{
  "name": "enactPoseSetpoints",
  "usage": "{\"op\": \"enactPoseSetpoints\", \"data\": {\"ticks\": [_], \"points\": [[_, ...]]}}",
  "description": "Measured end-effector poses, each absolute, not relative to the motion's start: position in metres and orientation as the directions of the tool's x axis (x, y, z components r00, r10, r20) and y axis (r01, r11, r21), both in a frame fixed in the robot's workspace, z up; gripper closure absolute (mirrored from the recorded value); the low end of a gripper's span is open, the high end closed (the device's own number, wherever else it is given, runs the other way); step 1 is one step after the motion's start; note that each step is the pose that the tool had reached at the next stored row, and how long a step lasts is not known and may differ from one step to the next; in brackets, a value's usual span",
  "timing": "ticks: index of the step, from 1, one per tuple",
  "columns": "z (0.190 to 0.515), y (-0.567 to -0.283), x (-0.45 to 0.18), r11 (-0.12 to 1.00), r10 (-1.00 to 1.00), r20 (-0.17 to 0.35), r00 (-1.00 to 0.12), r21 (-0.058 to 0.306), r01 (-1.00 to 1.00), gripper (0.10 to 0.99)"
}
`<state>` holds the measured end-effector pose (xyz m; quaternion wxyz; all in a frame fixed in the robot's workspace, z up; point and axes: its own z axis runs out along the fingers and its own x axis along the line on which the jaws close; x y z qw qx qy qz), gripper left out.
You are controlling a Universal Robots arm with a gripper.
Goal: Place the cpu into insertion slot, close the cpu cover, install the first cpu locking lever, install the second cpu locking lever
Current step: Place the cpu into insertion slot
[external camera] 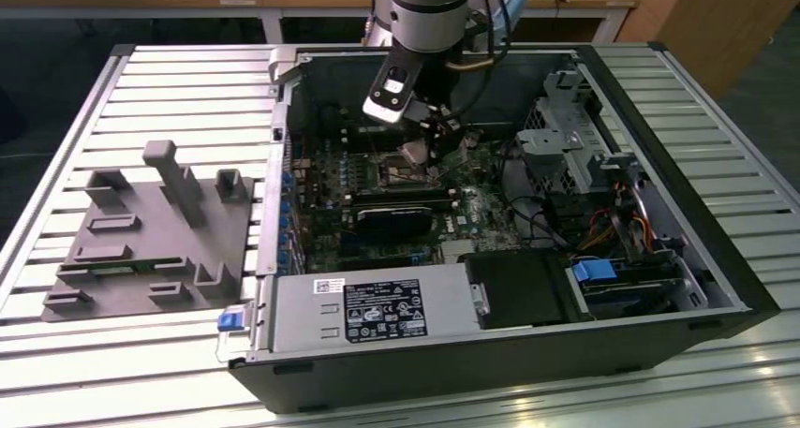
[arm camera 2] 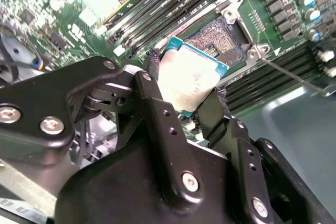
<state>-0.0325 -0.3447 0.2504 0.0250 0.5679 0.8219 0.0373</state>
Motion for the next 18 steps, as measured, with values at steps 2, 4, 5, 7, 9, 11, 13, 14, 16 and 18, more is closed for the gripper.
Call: {"op": "enactPoseSetpoints", "data": {"ticks": [2, 4, 5, 7, 9, 11, 13, 14, 16, 18], "points": [[0.2497, -0.3447, -0.0325, 0.318, 0.947, 0.001, -0.32, 0.09, 0.944, 0.545], [0.249, -0.3447, -0.0325, 0.284, 0.958, 0.001, -0.286, 0.09, 0.954, 0.545], [0.2487, -0.3447, -0.0325, 0.267, 0.963, 0.001, -0.268, 0.09, 0.959, 0.545], [0.248, -0.3447, -0.0325, 0.231, 0.973, 0.001, -0.233, 0.09, 0.969, 0.545], [0.2473, -0.3447, -0.0325, 0.196, 0.98, 0.001, -0.197, 0.09, 0.976, 0.545], [0.2466, -0.3447, -0.0325, 0.161, 0.987, 0.001, -0.162, 0.09, 0.983, 0.545], [0.2458, -0.3447, -0.0325, 0.124, 0.992, 0.001, -0.125, 0.09, 0.988, 0.545], [0.2453, -0.3447, -0.0326, 0.108, 0.994, 0.001, -0.108, 0.09, 0.99, 0.545], [0.2441, -0.3442, -0.0332, 0.091, 0.996, 0.001, -0.091, 0.09, 0.992, 0.545], [0.2424, -0.3427, -0.0338, 0.082, 0.997, 0.001, -0.082, 0.09, 0.993, 0.545]]}}
